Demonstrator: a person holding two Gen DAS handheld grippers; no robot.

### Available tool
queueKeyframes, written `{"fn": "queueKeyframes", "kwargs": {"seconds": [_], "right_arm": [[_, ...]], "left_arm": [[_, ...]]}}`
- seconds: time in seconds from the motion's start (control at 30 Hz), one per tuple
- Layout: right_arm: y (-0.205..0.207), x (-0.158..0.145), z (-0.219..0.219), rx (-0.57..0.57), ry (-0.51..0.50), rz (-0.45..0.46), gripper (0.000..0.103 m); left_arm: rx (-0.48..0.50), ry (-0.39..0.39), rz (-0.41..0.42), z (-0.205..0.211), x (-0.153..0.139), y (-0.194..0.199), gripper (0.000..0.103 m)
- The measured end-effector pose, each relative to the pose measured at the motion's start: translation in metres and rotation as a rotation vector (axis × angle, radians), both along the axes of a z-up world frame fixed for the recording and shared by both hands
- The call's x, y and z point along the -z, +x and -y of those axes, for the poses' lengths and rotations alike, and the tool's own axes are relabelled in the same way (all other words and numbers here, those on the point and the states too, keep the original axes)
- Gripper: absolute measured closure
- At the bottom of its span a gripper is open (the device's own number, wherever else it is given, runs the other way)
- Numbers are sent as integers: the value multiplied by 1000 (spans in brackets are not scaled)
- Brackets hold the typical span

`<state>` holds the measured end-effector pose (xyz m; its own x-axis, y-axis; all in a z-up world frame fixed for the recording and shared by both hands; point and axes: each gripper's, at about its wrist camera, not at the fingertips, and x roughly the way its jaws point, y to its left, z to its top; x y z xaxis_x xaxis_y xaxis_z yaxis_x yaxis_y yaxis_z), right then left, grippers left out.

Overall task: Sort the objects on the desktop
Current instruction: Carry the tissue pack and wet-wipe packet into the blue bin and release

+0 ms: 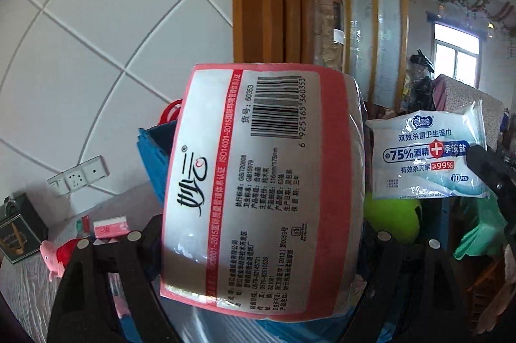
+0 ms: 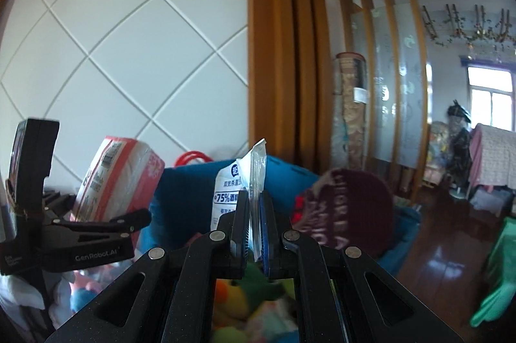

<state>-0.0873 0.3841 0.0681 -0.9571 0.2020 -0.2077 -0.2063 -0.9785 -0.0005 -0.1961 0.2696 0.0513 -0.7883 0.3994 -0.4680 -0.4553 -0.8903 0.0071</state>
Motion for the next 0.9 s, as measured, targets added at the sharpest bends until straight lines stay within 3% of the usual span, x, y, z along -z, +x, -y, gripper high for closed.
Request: {"fn": "queueKeyframes", "kwargs": {"seconds": [0.17,0.37,0.7,0.77,0.9], "right_arm": [[6,11,-31,27,4,27,97],[2,23,-52,26,7,76,97],[-7,40,-62,5,-25,162,93],[-7,42,-57,8,-26,175,85],[-1,42,-57,26,-37,168,29]], "left_arm": [[61,-49,21,-58,10,9,16],[73,-76,55,-89,20,7,13],[54,-104,85,-68,32,12,12],[57,-99,88,-64,31,13,12],[61,-91,85,-56,30,16,12]]}}
